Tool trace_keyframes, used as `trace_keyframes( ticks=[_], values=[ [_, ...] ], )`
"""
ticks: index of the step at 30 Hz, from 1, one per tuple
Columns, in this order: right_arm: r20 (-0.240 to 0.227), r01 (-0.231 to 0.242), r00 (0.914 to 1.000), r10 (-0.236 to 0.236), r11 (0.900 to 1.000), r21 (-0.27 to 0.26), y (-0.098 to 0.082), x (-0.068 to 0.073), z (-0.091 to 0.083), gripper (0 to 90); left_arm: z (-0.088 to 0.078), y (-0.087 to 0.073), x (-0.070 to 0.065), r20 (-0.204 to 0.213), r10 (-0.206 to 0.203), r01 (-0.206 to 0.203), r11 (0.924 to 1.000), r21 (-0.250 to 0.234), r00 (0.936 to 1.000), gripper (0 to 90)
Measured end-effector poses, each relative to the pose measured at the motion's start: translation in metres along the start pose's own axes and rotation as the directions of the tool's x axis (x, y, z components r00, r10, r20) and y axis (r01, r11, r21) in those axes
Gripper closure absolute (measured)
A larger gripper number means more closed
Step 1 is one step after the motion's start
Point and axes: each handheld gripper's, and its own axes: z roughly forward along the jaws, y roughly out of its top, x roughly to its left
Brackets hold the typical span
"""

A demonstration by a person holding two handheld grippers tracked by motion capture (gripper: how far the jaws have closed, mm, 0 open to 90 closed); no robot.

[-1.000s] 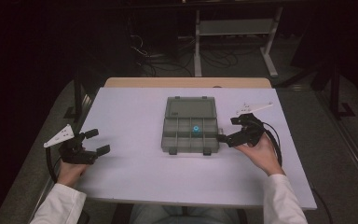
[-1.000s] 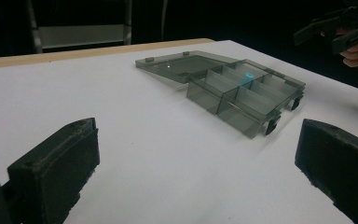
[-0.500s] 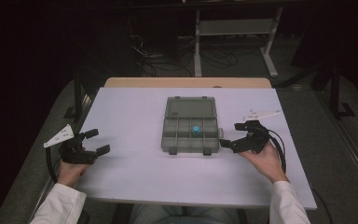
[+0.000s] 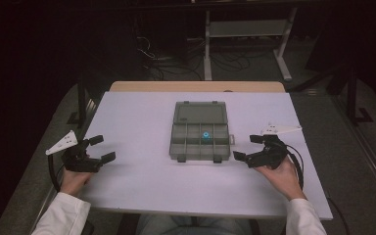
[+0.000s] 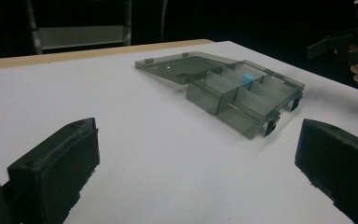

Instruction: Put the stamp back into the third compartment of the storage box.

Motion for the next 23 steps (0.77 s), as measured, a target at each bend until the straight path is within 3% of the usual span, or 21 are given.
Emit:
trace_keyframes(
  ticks=[12,23],
  values=[
    [0.039,-0.047,0.998,0.05,0.995,-0.085,-0.02,-0.003,-0.014,0.0,0.001,0.0,0.0,0.0,0.001,-0.001,1.0,0.004,1.0,0.0],
    [0.05,-0.05,0.9972,0.056,0.993,-0.105,-0.033,-0.006,-0.022,0.0,0.001,-0.001,0.001,0.003,-0.001,0.001,1.0,0.001,1.0,0.0]
  ],
)
